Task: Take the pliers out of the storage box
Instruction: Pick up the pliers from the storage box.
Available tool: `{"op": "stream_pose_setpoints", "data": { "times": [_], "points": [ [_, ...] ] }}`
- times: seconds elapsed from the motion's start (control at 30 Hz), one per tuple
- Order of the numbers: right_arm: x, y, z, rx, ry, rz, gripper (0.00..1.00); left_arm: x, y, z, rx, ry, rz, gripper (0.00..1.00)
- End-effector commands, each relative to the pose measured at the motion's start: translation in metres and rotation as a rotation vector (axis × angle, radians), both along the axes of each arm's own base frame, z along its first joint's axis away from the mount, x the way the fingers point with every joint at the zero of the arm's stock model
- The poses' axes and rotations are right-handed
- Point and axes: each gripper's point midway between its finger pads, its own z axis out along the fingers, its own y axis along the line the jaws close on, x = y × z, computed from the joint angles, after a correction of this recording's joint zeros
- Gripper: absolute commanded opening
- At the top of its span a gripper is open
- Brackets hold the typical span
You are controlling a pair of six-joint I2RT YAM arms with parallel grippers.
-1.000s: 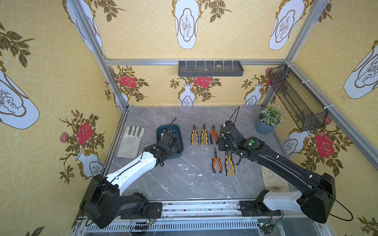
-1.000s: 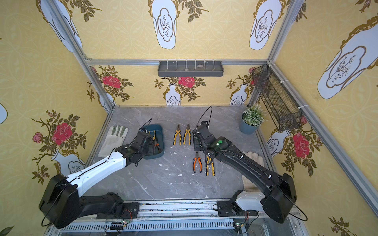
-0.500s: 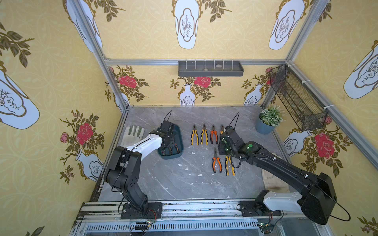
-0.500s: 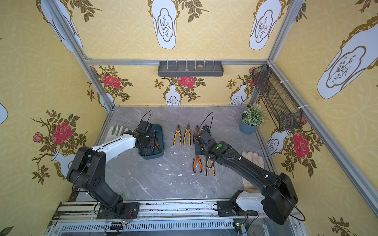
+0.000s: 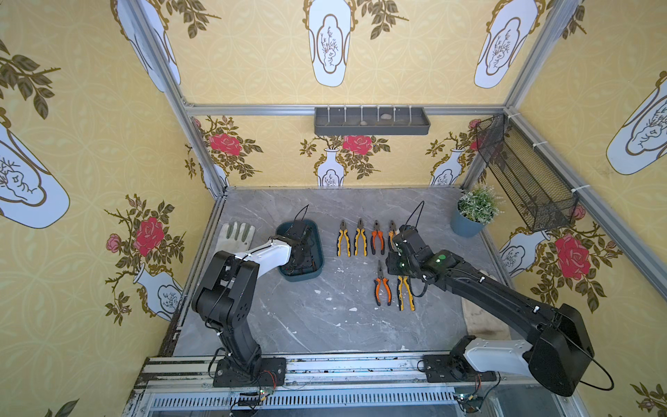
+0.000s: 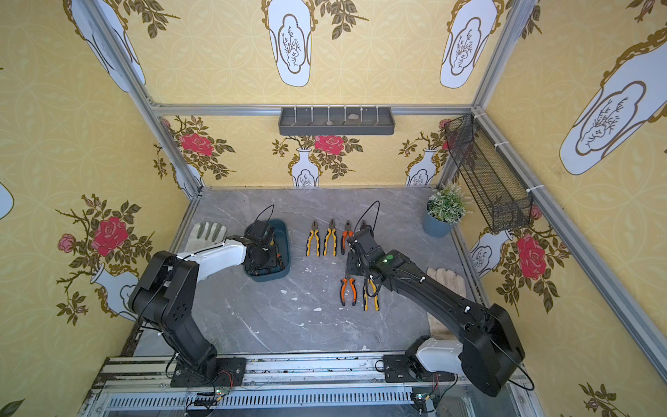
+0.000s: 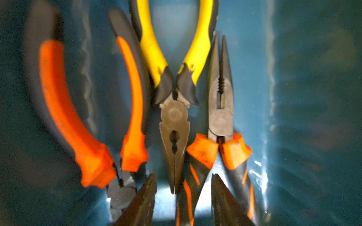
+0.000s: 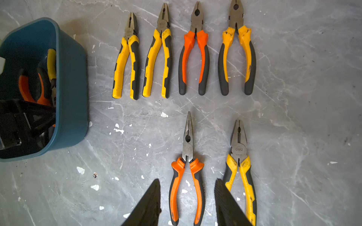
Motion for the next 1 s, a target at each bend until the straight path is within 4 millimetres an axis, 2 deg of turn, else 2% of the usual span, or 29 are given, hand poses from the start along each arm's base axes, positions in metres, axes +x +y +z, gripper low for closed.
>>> {"op": "stream_pose_setpoints", "data": {
  "times": [0.0,0.03,0.2,0.37,0.47,0.57,0.77,0.97],
  "points": [
    [0.004,0.005,0.000,0.028,-0.009,-0.006,0.46,-0.003,0.000,-0.002,-0.007,0.008,0.014,0.49],
    [0.003,0.006,0.000,0.029,-0.008,-0.008,0.46,-0.009,-0.009,-0.003,0.001,0.015,-0.015,0.49],
    [0.003,0.006,-0.004,0.033,0.000,-0.014,0.46,-0.015,-0.014,-0.010,0.015,0.041,-0.024,0.49],
    [0.001,0.006,-0.006,0.032,0.009,-0.014,0.46,-0.019,-0.025,-0.018,0.022,0.068,-0.050,0.56],
    [-0.001,0.003,-0.006,0.036,0.005,-0.018,0.46,-0.020,-0.029,-0.026,0.034,0.093,-0.061,0.55],
    [-0.003,0.002,-0.006,0.036,0.004,-0.016,0.46,-0.020,-0.027,-0.029,0.047,0.102,-0.050,0.49],
    [-0.004,-0.001,-0.006,0.037,-0.003,-0.020,0.46,-0.023,-0.019,-0.027,0.083,0.103,-0.041,0.30],
    [-0.005,-0.002,-0.006,0.039,-0.004,-0.021,0.46,-0.033,-0.009,-0.030,0.088,0.123,-0.040,0.03]
  ]
}}
